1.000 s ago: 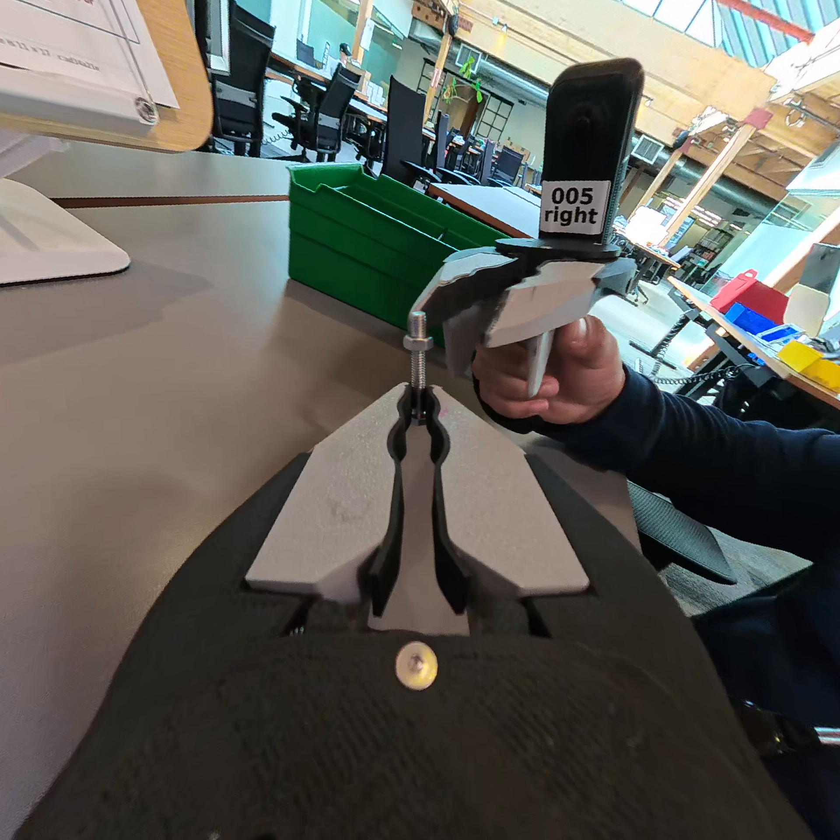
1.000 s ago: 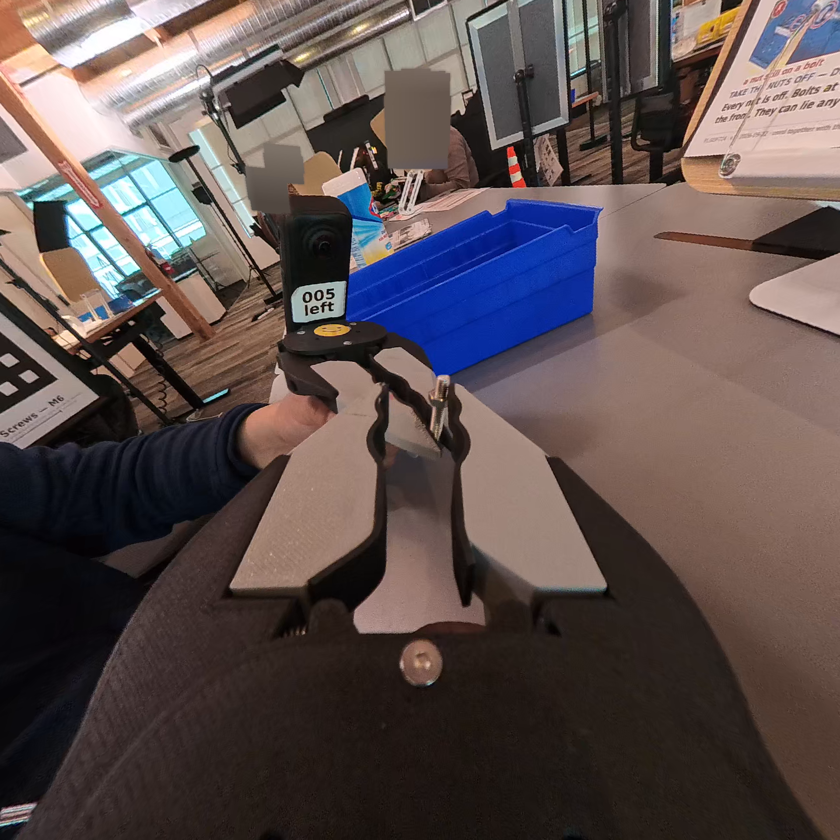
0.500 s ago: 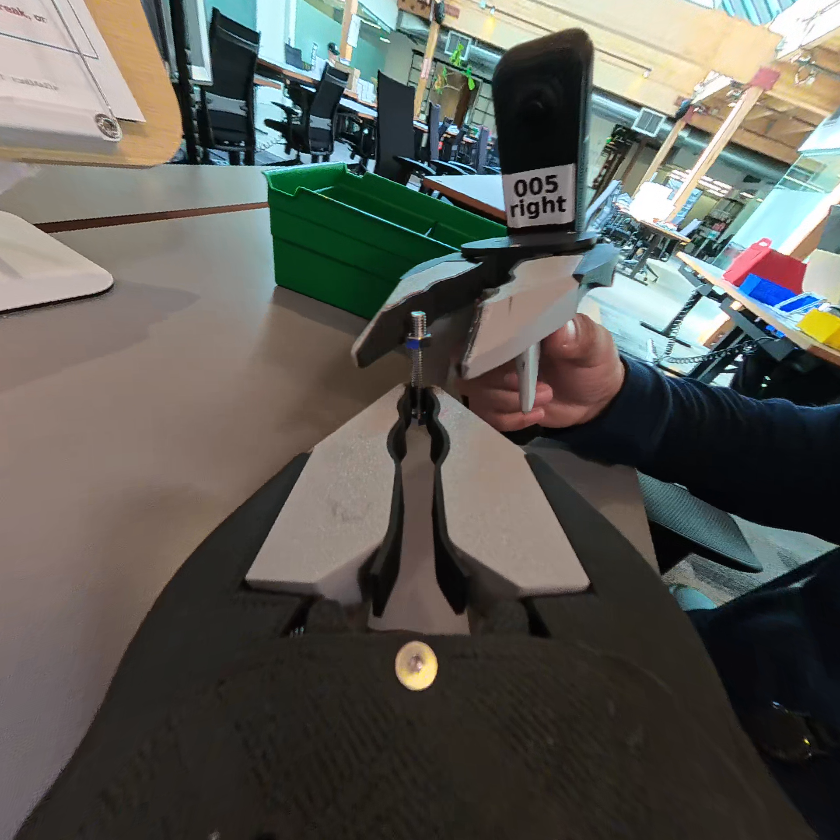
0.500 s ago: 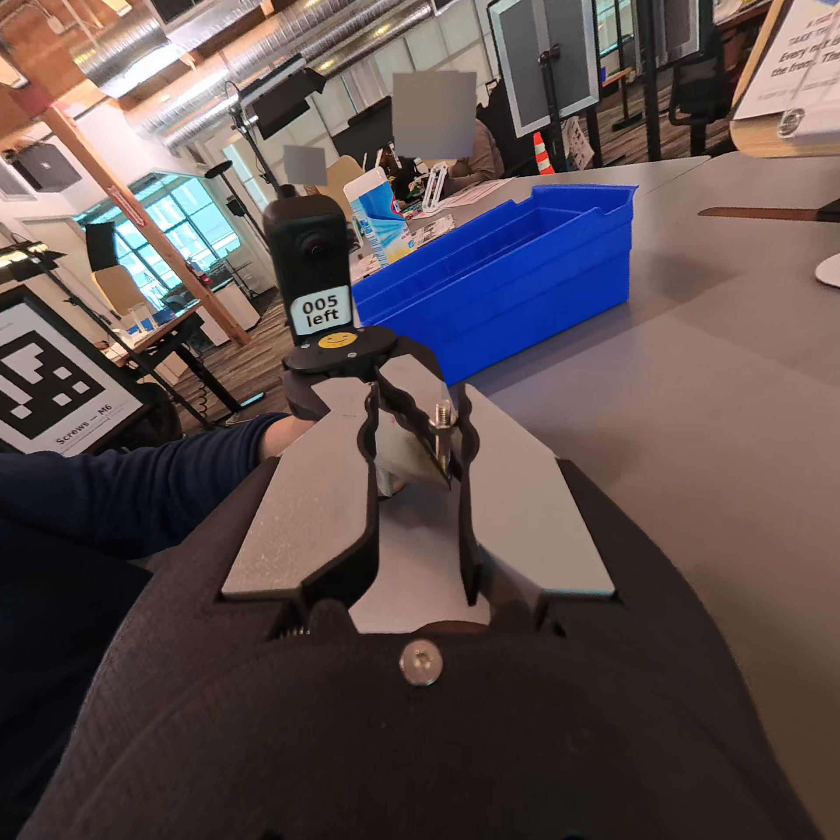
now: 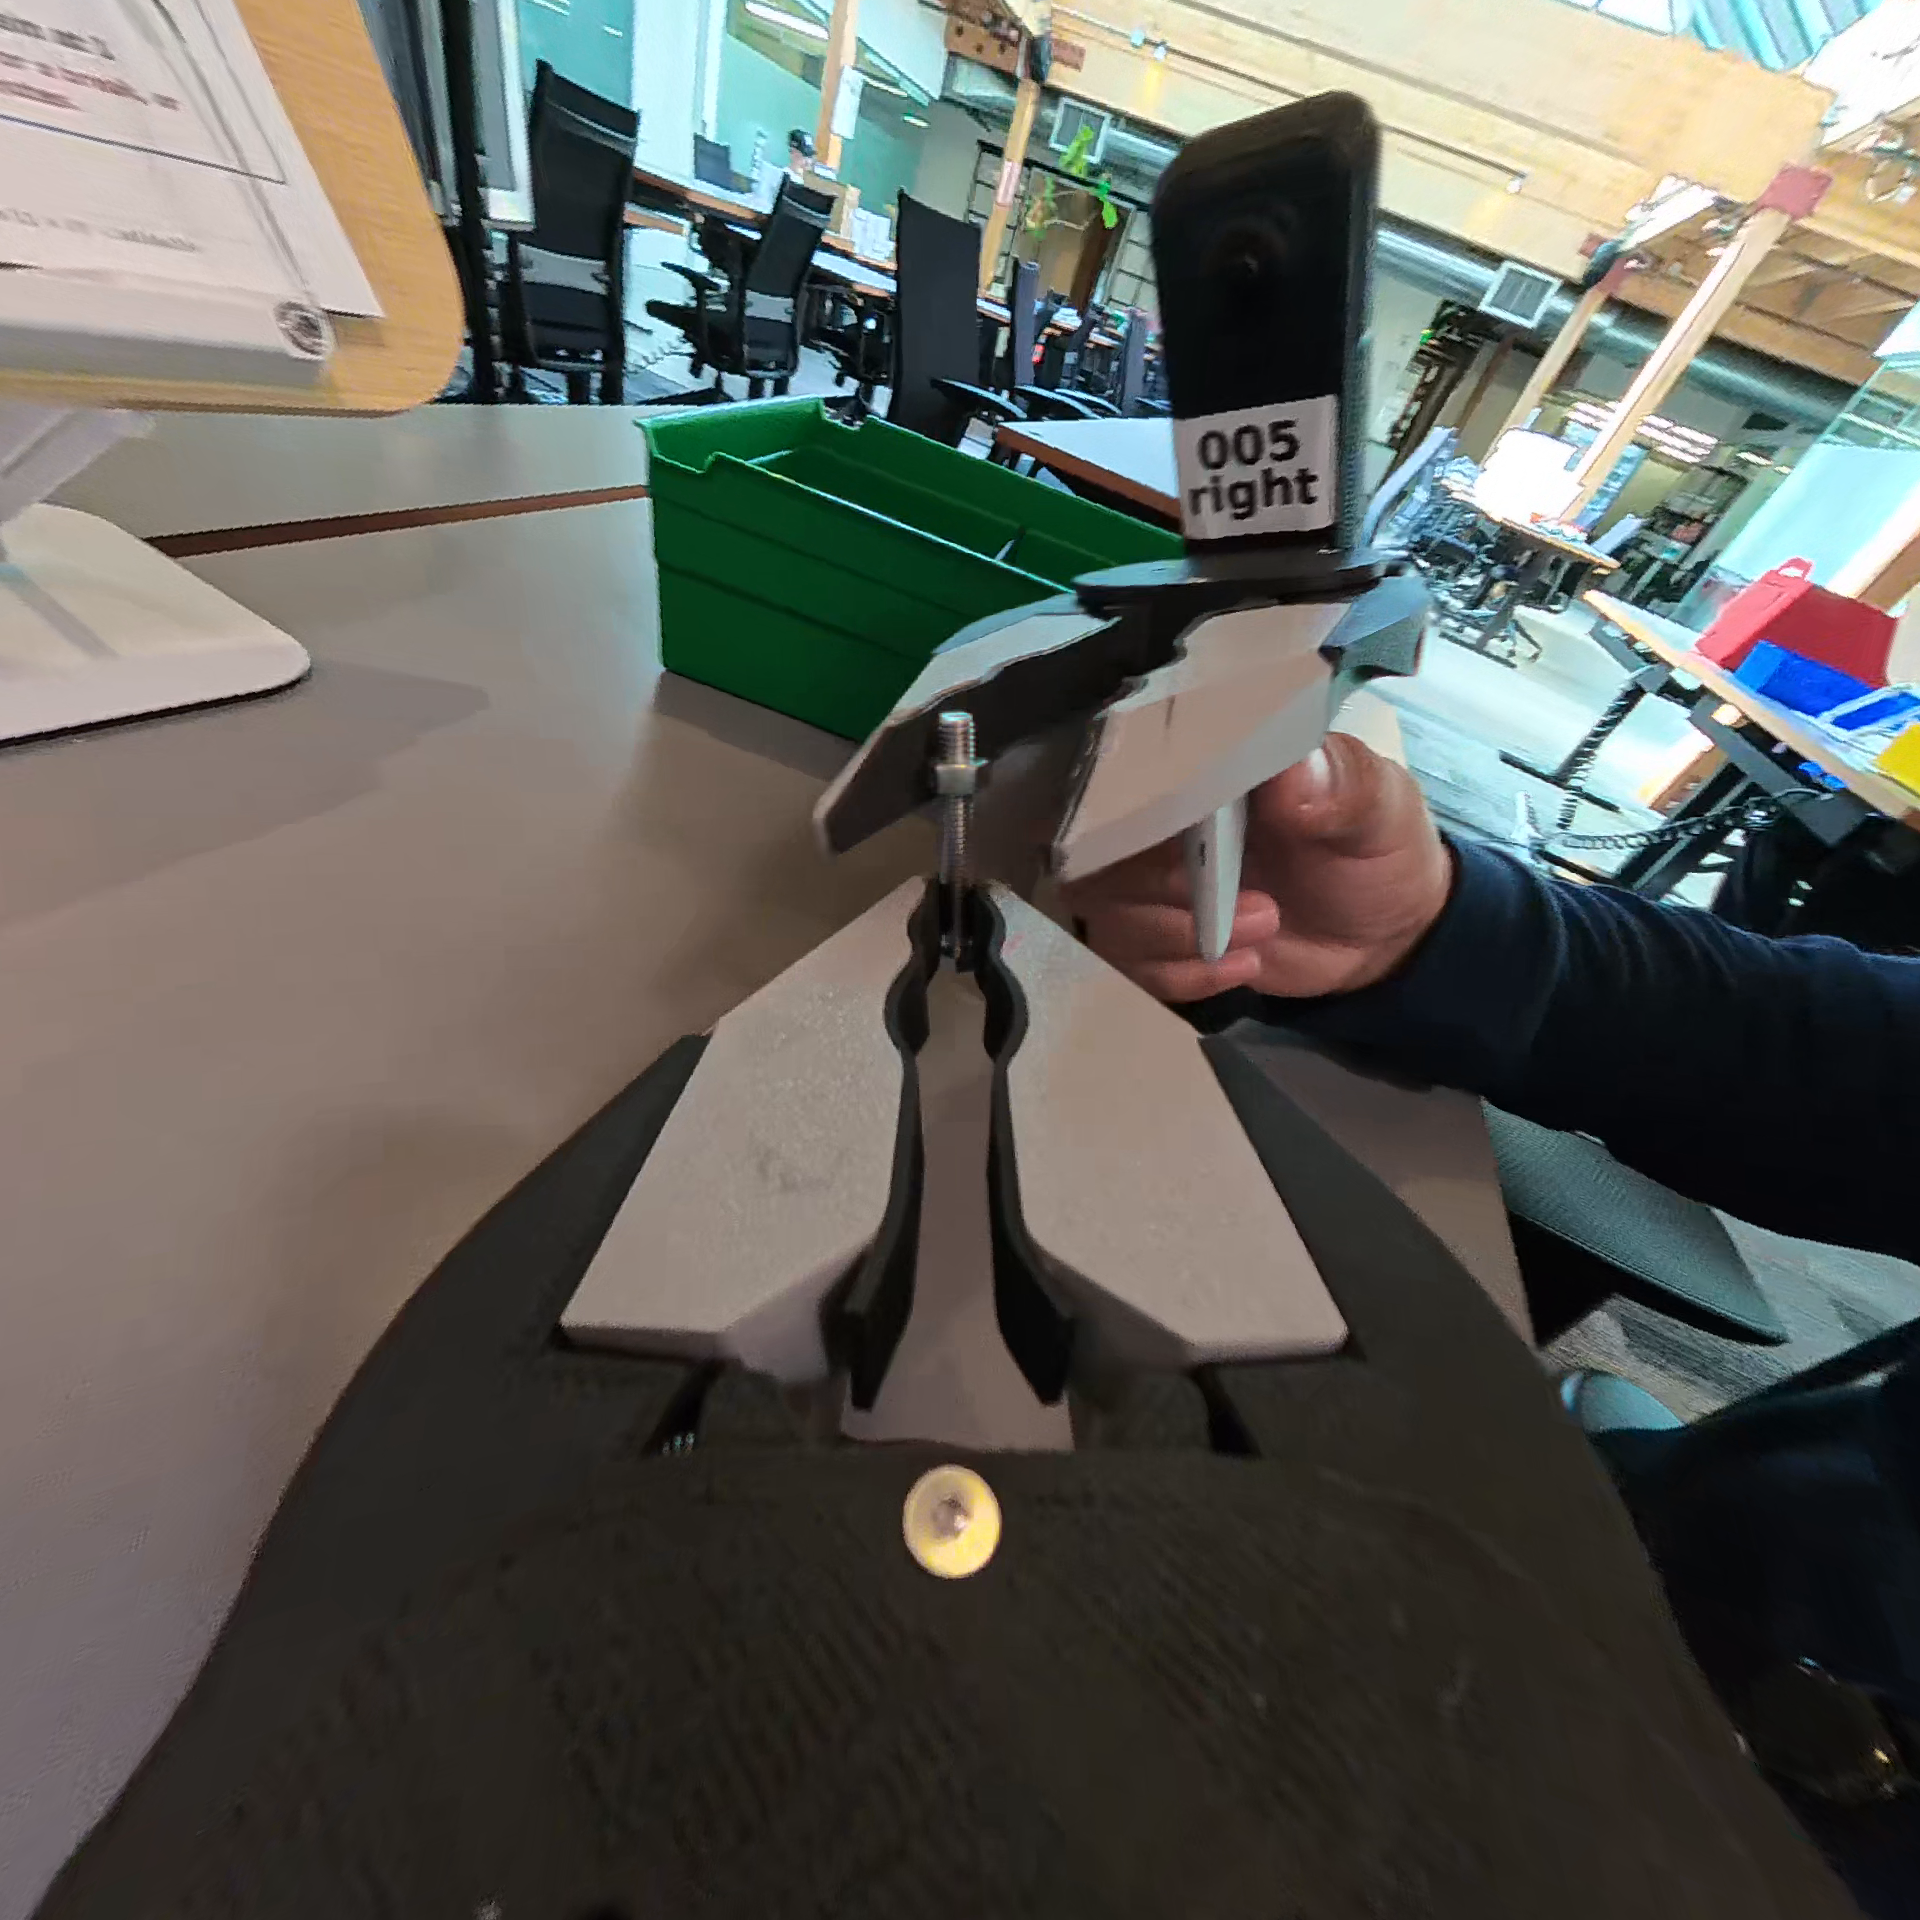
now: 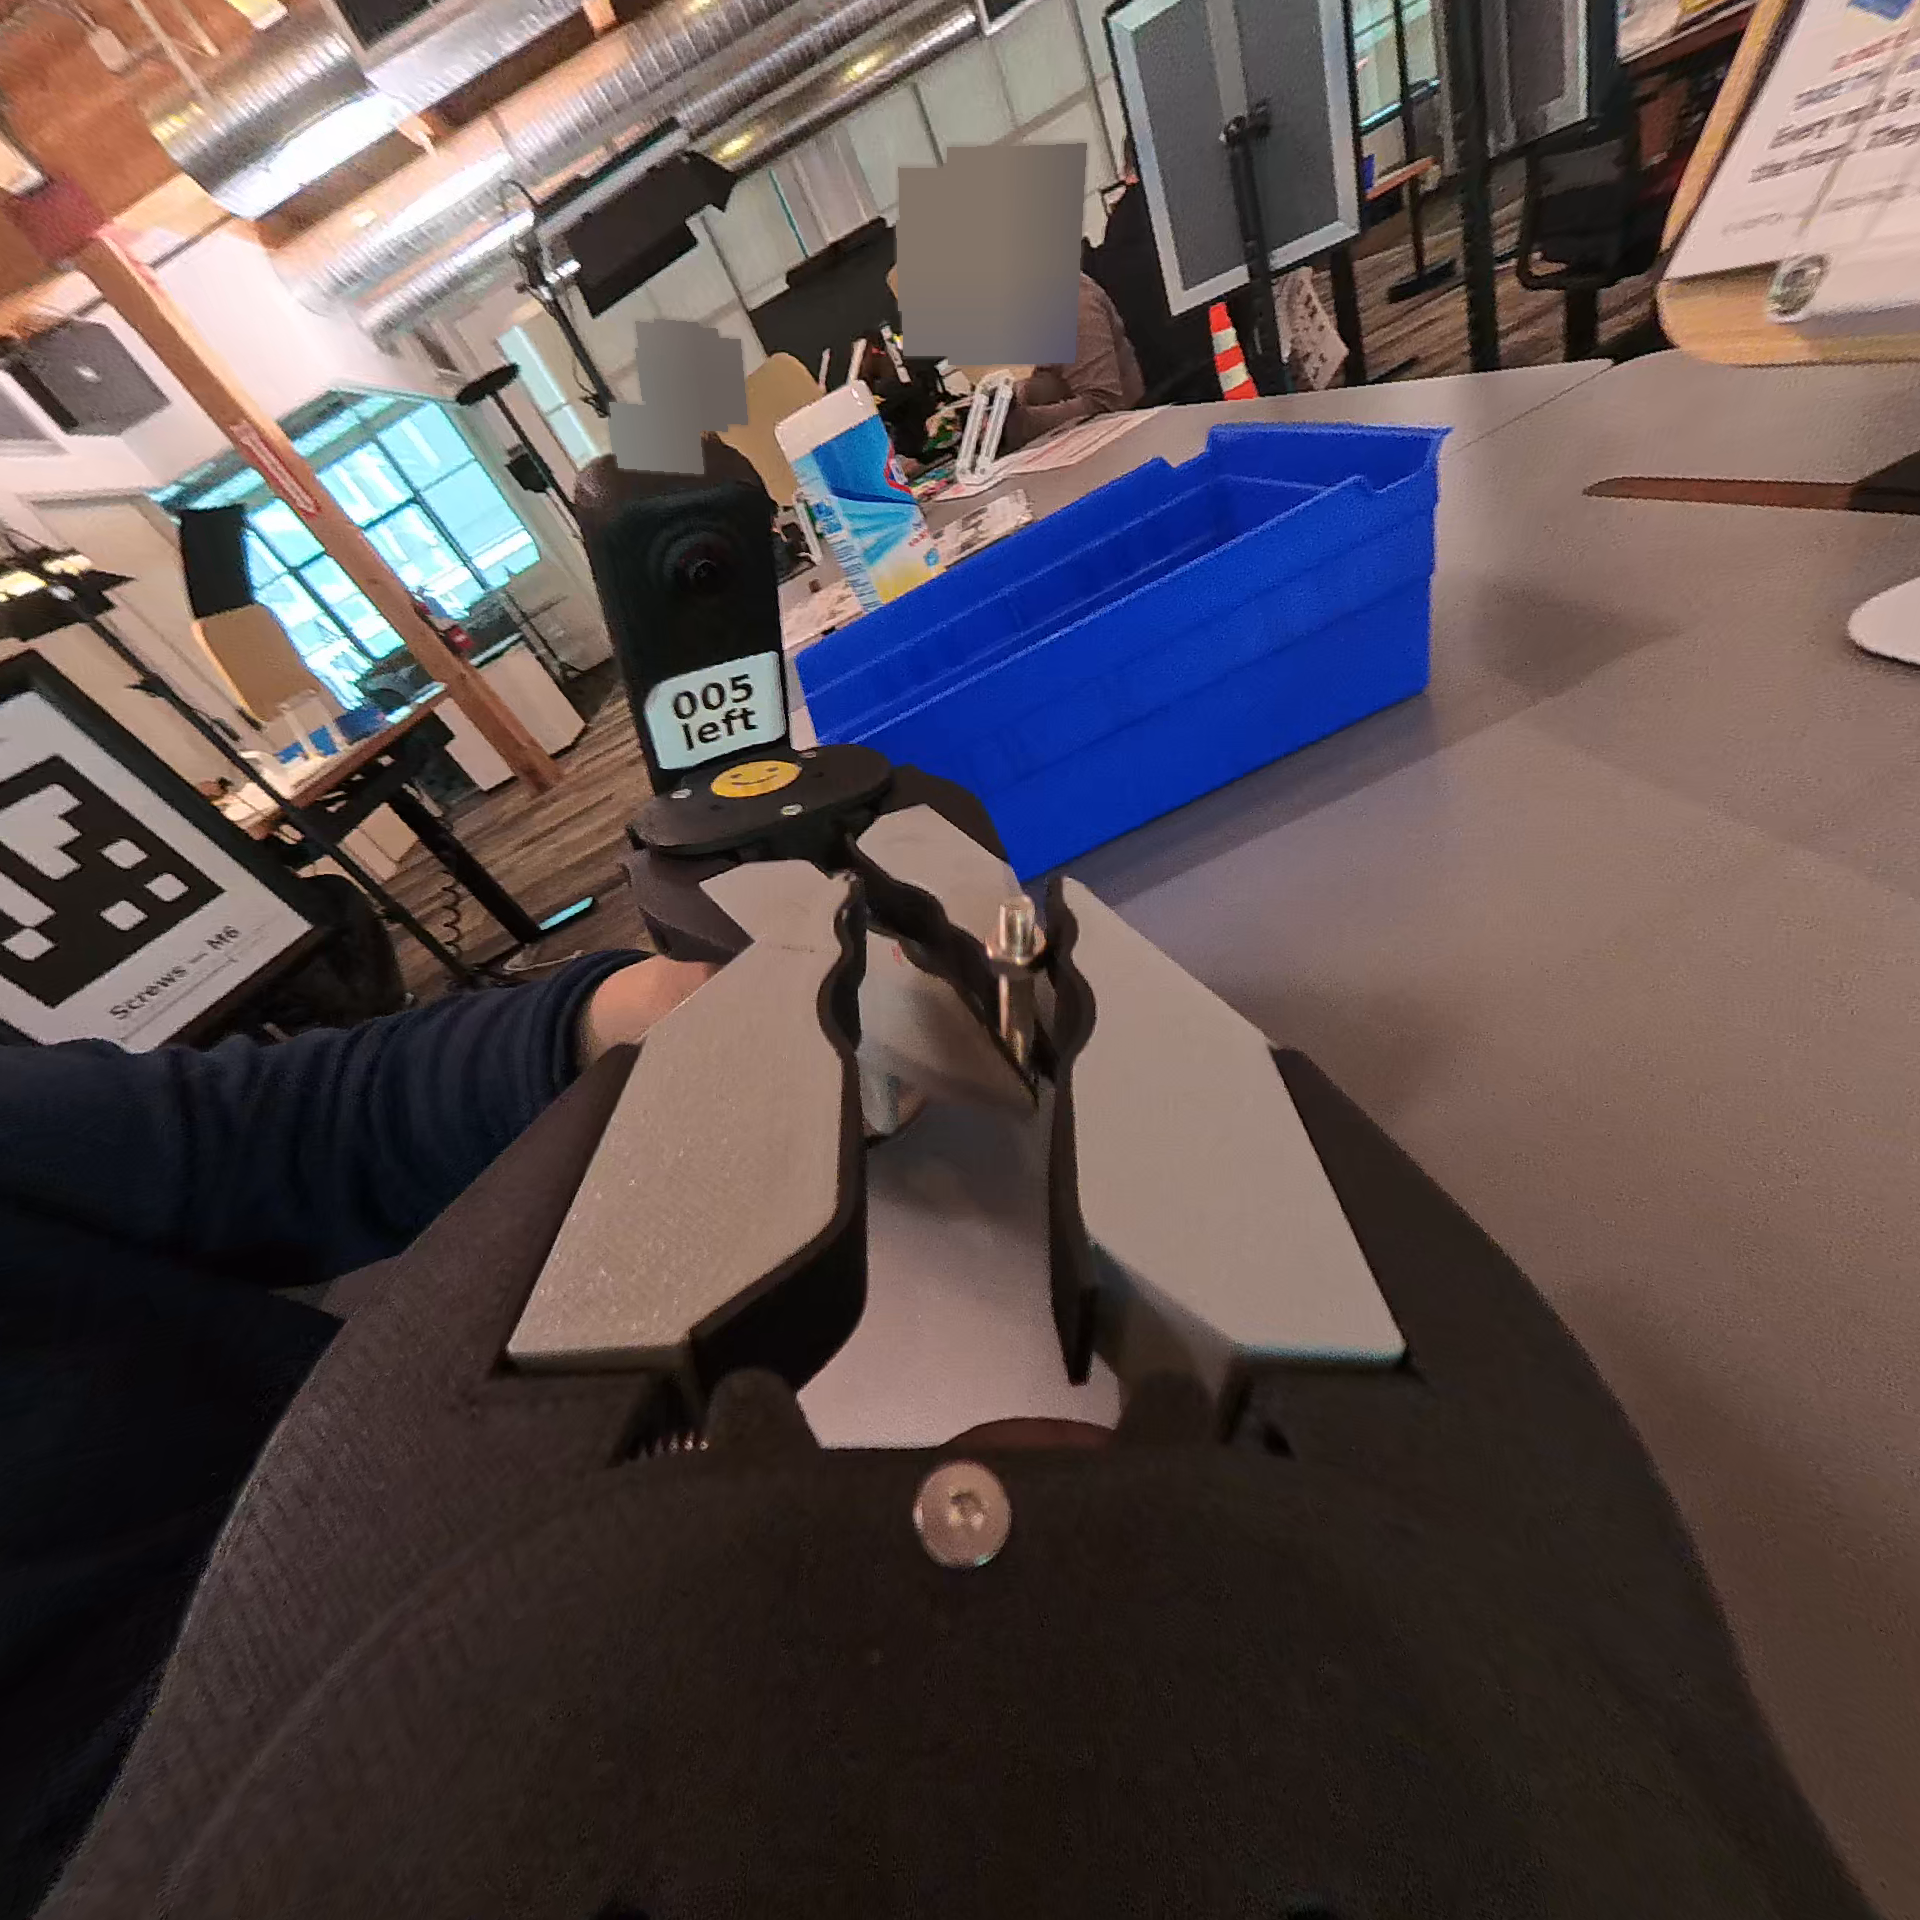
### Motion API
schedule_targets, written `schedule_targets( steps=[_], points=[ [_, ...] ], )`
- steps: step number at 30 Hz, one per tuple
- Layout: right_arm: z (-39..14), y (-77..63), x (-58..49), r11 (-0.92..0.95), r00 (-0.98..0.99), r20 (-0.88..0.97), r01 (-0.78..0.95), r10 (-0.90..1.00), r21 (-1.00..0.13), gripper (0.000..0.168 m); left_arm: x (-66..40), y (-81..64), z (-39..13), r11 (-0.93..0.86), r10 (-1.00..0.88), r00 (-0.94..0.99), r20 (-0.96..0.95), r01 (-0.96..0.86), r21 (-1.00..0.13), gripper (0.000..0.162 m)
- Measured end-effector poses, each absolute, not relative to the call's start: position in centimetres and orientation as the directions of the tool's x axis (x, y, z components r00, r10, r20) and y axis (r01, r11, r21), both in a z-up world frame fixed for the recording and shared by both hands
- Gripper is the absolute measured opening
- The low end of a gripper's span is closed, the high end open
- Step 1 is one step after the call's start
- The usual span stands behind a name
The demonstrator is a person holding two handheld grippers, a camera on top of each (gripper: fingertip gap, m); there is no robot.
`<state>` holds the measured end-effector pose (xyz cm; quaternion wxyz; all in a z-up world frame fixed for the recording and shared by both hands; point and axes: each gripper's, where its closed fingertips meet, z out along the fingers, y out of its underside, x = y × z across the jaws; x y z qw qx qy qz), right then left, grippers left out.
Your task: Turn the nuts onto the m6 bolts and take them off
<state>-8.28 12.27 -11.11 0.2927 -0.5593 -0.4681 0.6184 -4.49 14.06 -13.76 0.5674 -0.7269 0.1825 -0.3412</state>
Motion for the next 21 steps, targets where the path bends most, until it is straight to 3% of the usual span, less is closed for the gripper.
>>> schedule_targets(
  steps=[7,13,21],
  points=[
    [-10.7,14.2,-6.7,-0.402,-0.157,-0.417,0.12,0.895,-0.908,0.021,-6.5,14.7,-13.7,-0.283,-0.591,0.747,0.303,0.159,-0.946,0.003],
    [-11.5,12.3,-8.7,-0.393,-0.188,-0.422,0.174,0.887,-0.903,0.032,-4.6,14.5,-14.1,-0.293,-0.622,0.735,0.27,0.101,-0.951,0.003],
    [-11.1,14.6,-7.0,-0.407,-0.146,-0.423,0.123,0.895,-0.905,0.022,-6.4,14.8,-14.0,-0.294,-0.583,0.754,0.302,0.15,-0.944,0.003]
  ],
)
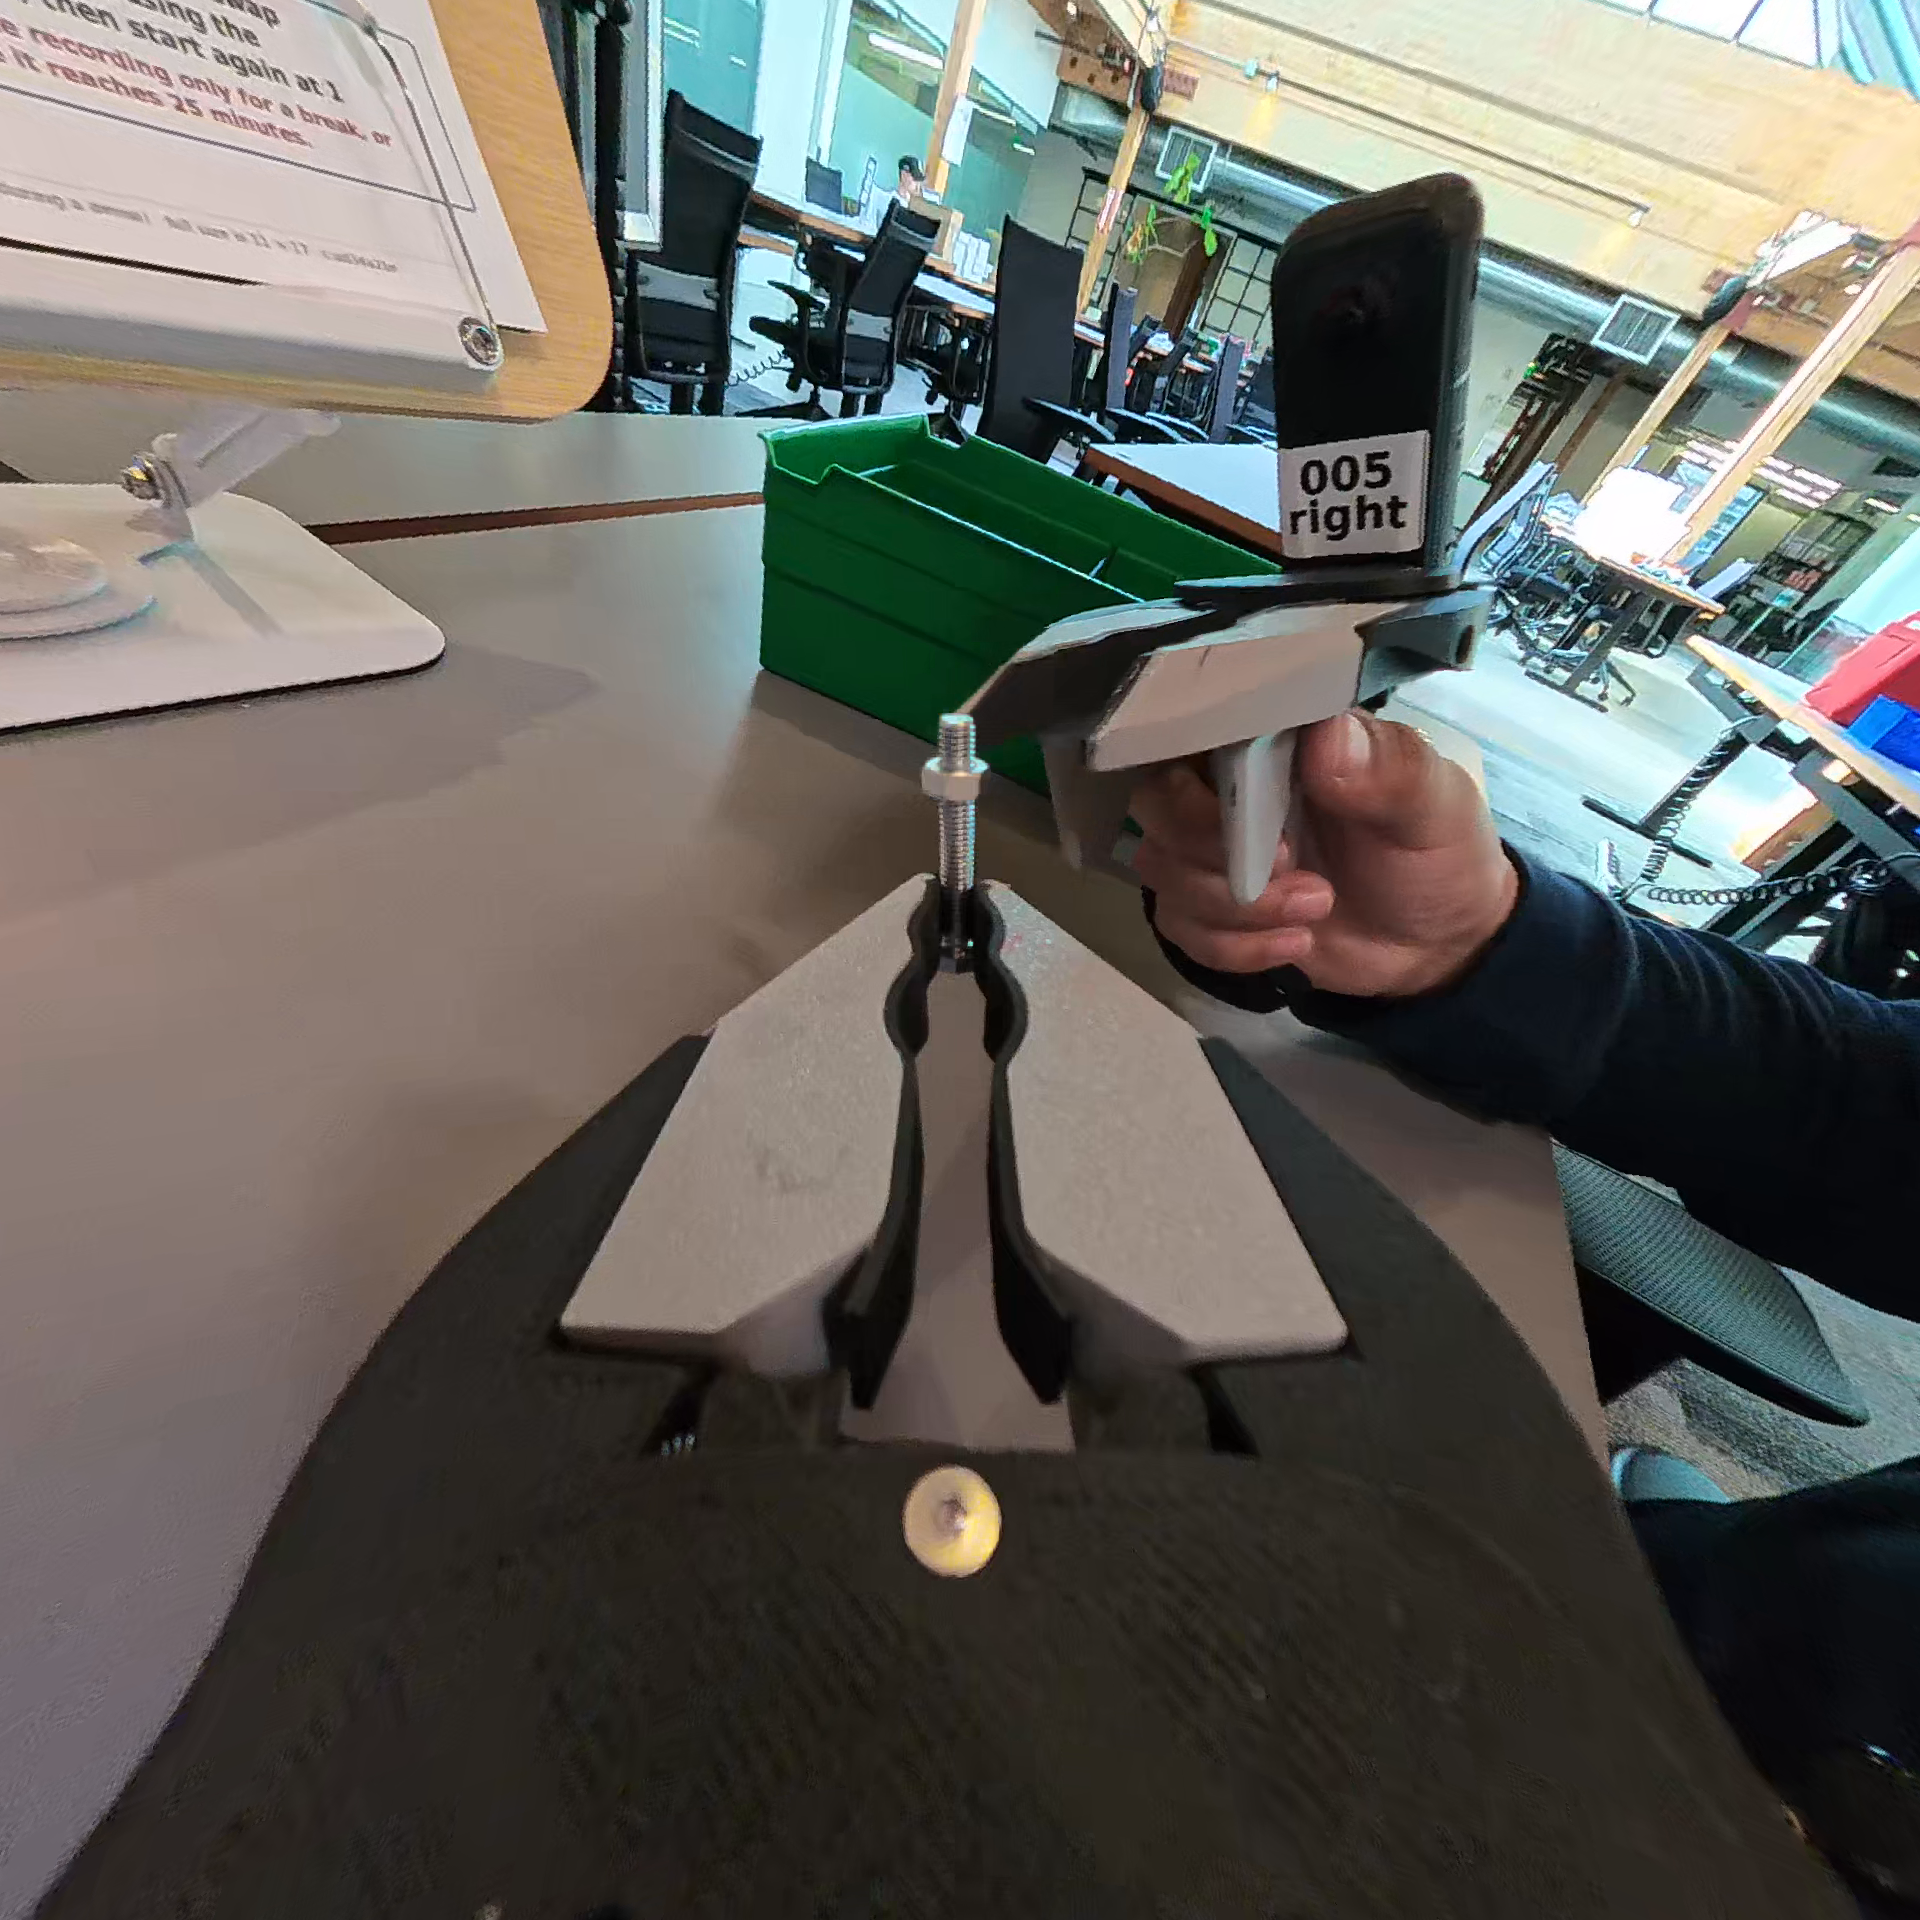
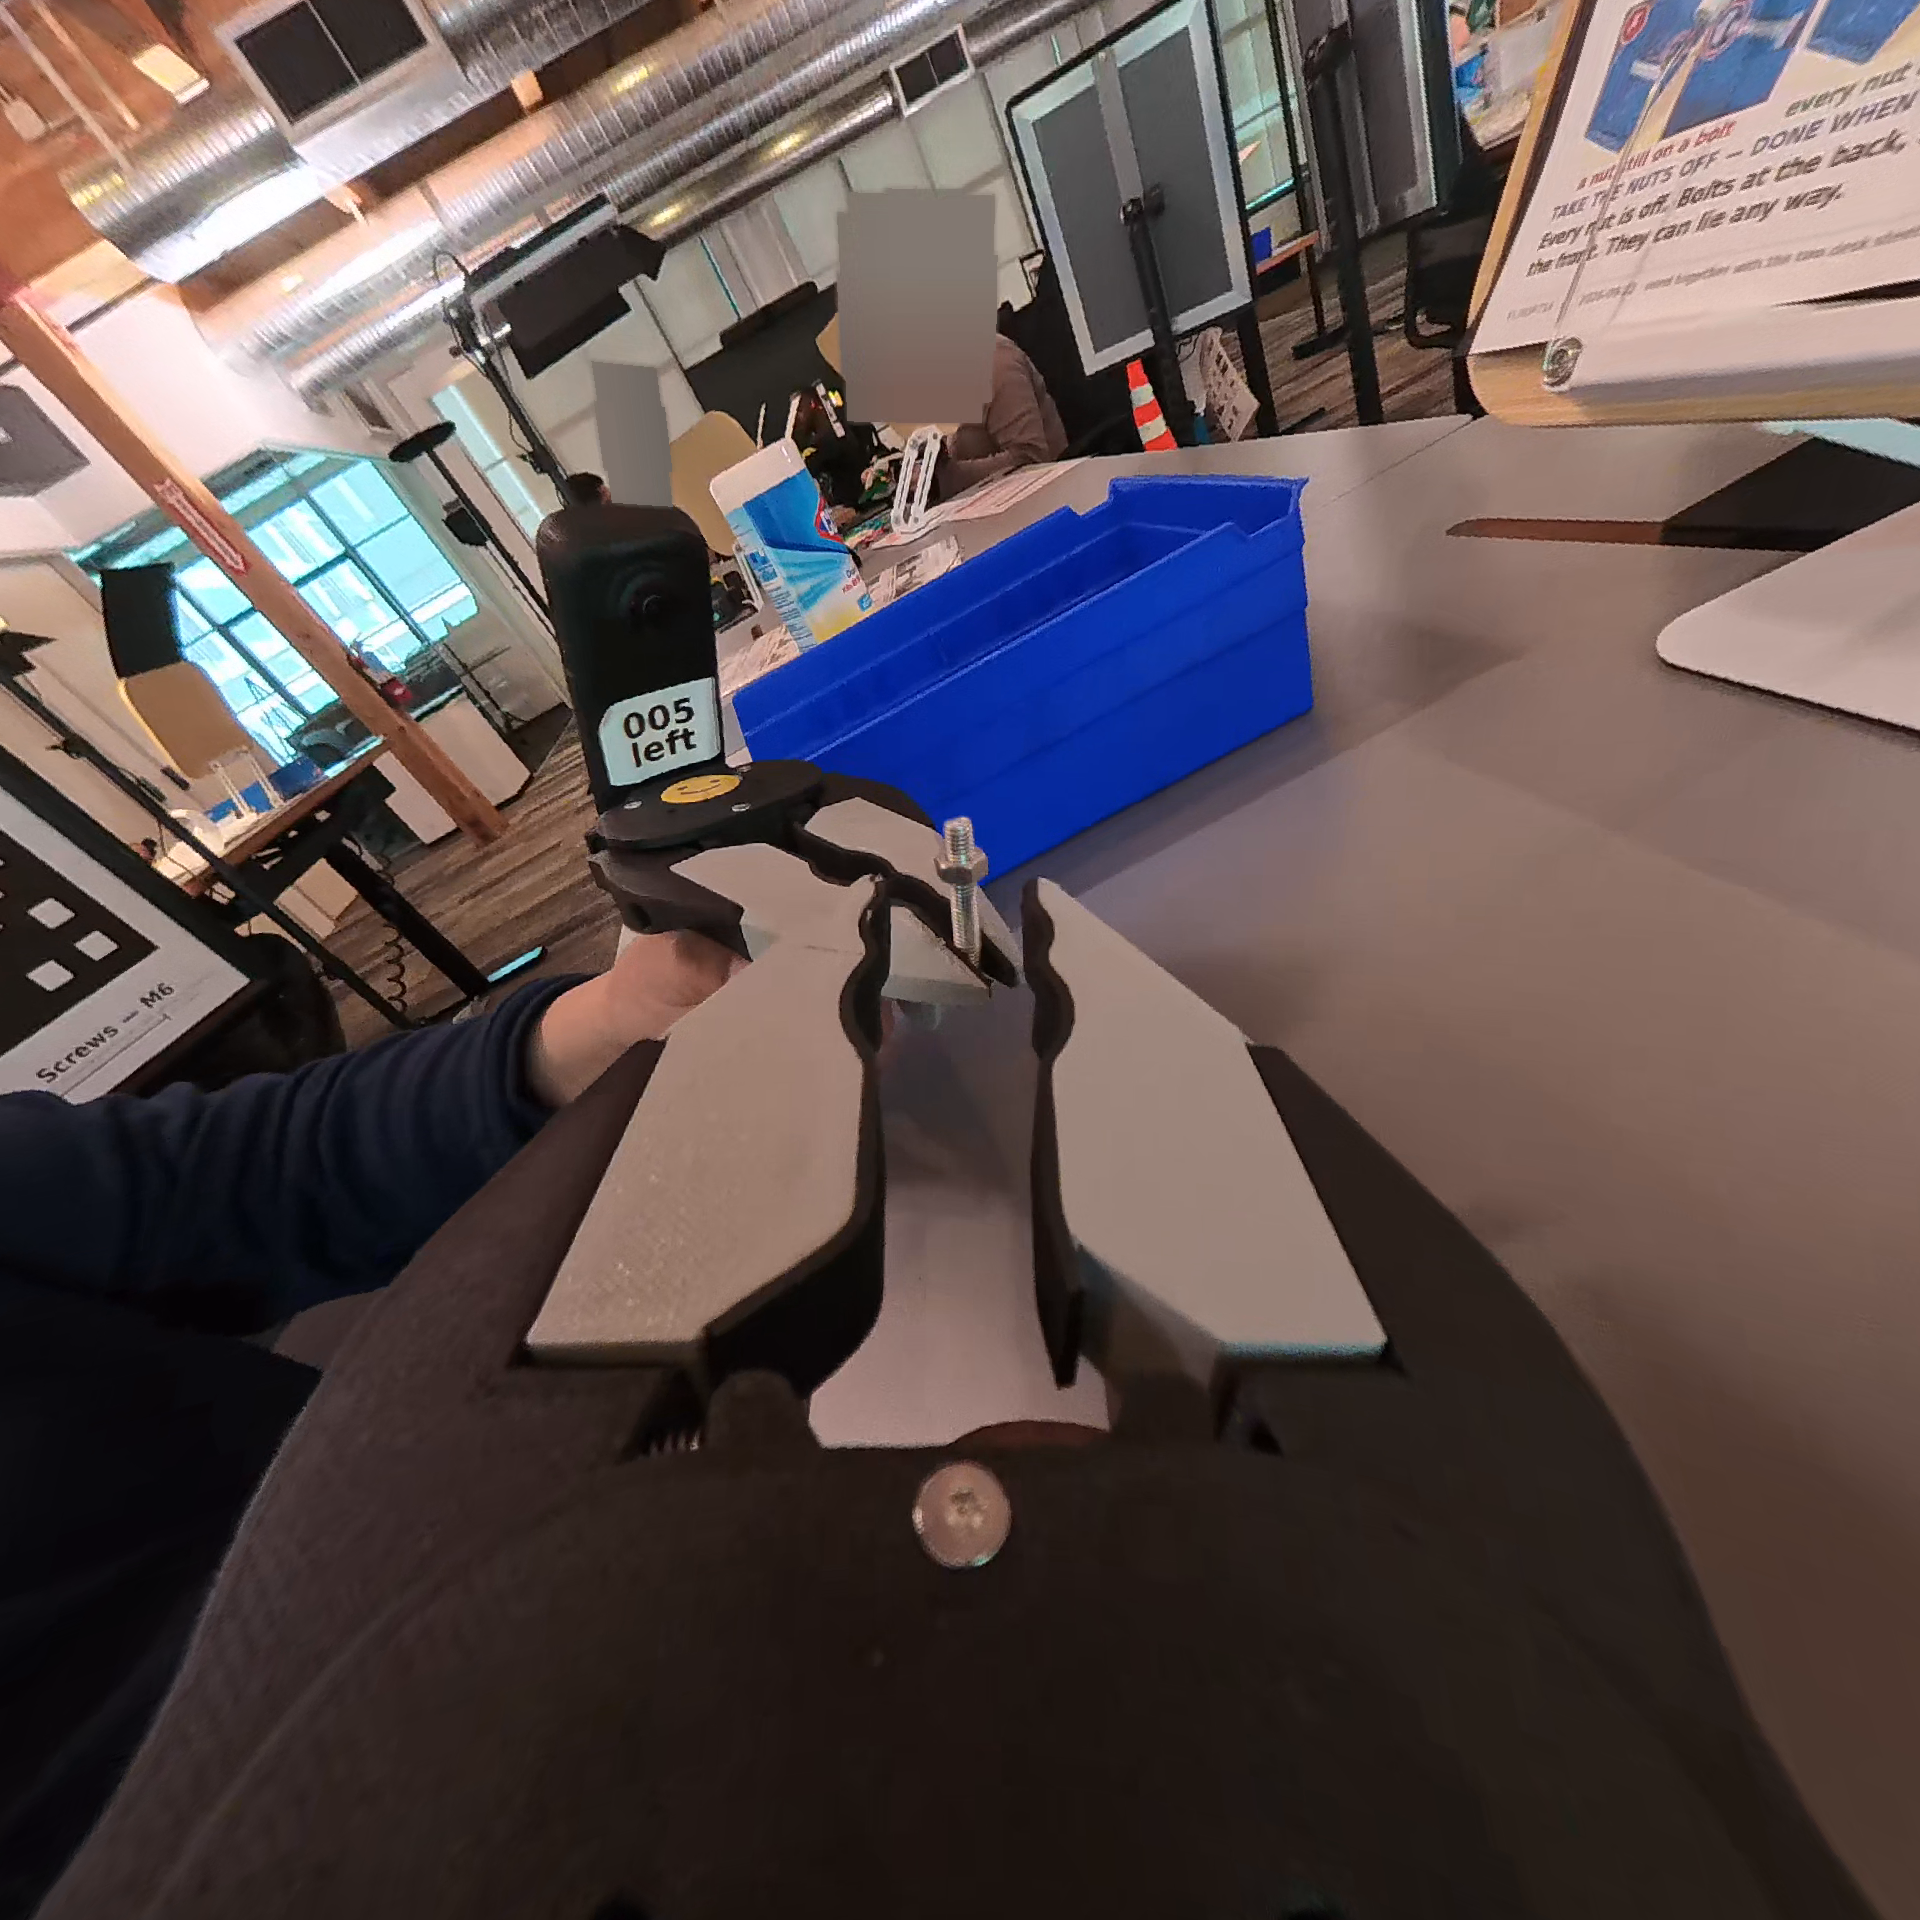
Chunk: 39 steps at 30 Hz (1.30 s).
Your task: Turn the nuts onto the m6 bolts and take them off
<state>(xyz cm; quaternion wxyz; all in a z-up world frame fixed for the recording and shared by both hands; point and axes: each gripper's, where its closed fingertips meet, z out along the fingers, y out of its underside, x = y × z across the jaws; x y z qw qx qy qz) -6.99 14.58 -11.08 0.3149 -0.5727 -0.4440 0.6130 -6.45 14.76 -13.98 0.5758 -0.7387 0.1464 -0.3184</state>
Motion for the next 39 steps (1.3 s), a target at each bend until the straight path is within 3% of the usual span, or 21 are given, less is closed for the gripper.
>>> schedule_targets(
  steps=[8,16,21,26,31,35,39],
  points=[
    [-11.4,12.8,-8.6,-0.38,-0.176,-0.406,0.162,0.897,-0.911,0.03,-4.2,14.4,-14.5,-0.297,-0.628,0.735,0.257,0.079,-0.952,0.003],
    [-11.1,14.0,-7.1,-0.409,-0.174,-0.428,0.137,0.887,-0.902,0.019,-5.8,14.8,-14.4,-0.287,-0.584,0.771,0.255,0.097,-0.953,0.003],
    [-11.2,12.0,-8.8,-0.416,-0.223,-0.444,0.164,0.868,-0.895,0.033,-3.8,14.4,-14.5,-0.284,-0.633,0.737,0.235,0.061,-0.957,0.003],
    [-10.8,14.7,-7.0,-0.388,-0.13,-0.403,0.123,0.906,-0.913,0.031,-5.7,14.6,-14.1,-0.271,-0.59,0.77,0.241,0.093,-0.958,0.003],
    [-10.9,14.0,-6.7,-0.374,-0.175,-0.394,0.138,0.902,-0.917,0.019,-5.7,14.6,-14.1,-0.273,-0.587,0.775,0.233,0.082,-0.959,0.003],
    [-11.1,12.1,-8.5,-0.385,-0.222,-0.412,0.157,0.884,-0.91,0.031,-3.9,14.2,-14.6,-0.278,-0.632,0.746,0.209,0.033,-0.96,0.003],
    [-11.0,13.3,-8.0,-0.378,-0.177,-0.4,0.148,0.899,-0.914,0.031,-4.5,14.4,-14.7,-0.275,-0.611,0.768,0.194,0.024,-0.961,0.003]
  ],
)
